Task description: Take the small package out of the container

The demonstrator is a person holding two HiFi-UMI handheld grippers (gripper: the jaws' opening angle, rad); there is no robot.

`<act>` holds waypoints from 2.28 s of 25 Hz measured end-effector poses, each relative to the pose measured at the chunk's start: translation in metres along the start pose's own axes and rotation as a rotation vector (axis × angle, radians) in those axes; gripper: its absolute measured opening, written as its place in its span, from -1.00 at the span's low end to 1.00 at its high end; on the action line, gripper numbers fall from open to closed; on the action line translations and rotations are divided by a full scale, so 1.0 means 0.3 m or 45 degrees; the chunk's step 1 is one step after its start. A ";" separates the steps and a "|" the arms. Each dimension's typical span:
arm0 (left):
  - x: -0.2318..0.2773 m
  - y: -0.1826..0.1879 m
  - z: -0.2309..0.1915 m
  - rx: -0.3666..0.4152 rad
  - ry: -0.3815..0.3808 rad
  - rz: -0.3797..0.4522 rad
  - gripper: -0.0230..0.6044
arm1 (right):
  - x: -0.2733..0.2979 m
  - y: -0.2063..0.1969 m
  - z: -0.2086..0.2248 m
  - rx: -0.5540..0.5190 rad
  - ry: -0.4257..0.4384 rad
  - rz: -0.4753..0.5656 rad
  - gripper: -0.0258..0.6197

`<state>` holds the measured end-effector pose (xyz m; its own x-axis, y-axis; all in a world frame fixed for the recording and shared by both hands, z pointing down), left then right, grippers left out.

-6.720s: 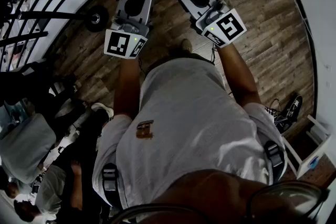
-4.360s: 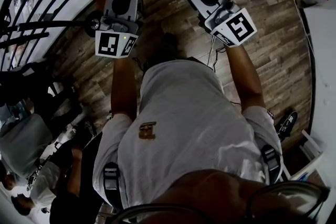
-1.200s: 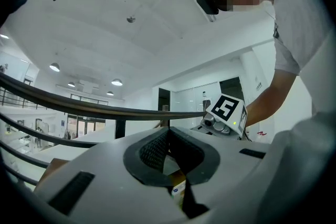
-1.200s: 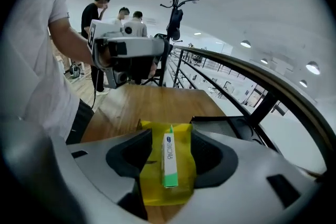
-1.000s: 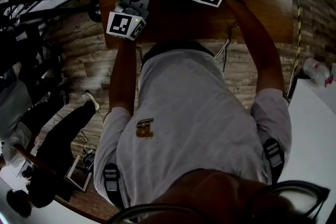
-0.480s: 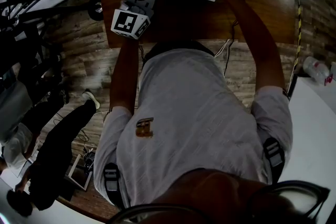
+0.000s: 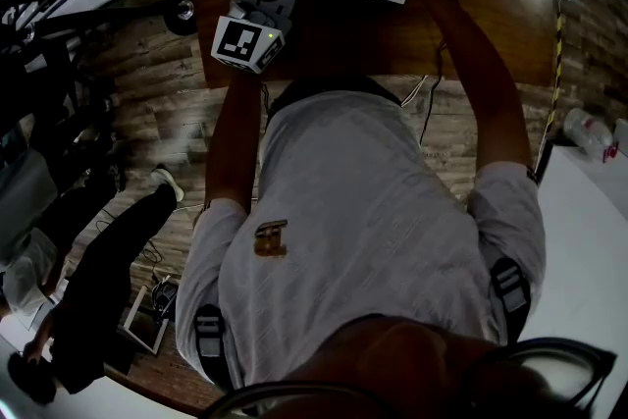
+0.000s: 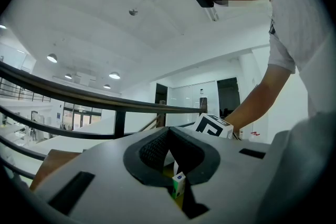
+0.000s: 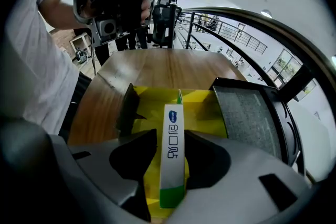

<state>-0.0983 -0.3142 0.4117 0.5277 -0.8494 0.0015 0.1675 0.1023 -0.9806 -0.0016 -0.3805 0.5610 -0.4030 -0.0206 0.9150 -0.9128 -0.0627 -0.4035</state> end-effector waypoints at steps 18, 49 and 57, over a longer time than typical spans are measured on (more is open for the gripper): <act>-0.026 -0.046 -0.035 0.002 -0.041 0.006 -0.87 | 0.002 0.016 -0.010 0.074 -0.037 0.056 -0.61; 0.016 0.175 0.032 0.062 -0.082 0.129 -0.87 | -0.658 0.156 -0.114 0.551 -0.155 1.219 -0.61; 0.011 0.235 0.072 0.073 -0.077 0.180 -0.87 | -0.742 0.137 -0.188 0.598 -0.118 1.520 -0.62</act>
<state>-0.0668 -0.2985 0.3469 0.5981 -0.7921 -0.1220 0.1346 0.2493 -0.9590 0.0468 -0.3223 0.3405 -0.9270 -0.3750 -0.0054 0.1271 -0.3006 -0.9452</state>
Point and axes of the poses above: the fingertips, and each gripper's own axes: x forward along the fingers, z to its right, y out of its top, the point moved 4 cm from there along -x, backward along the fingers, and after that the axes turned 15 degrees about x, right-handed, at the moved point
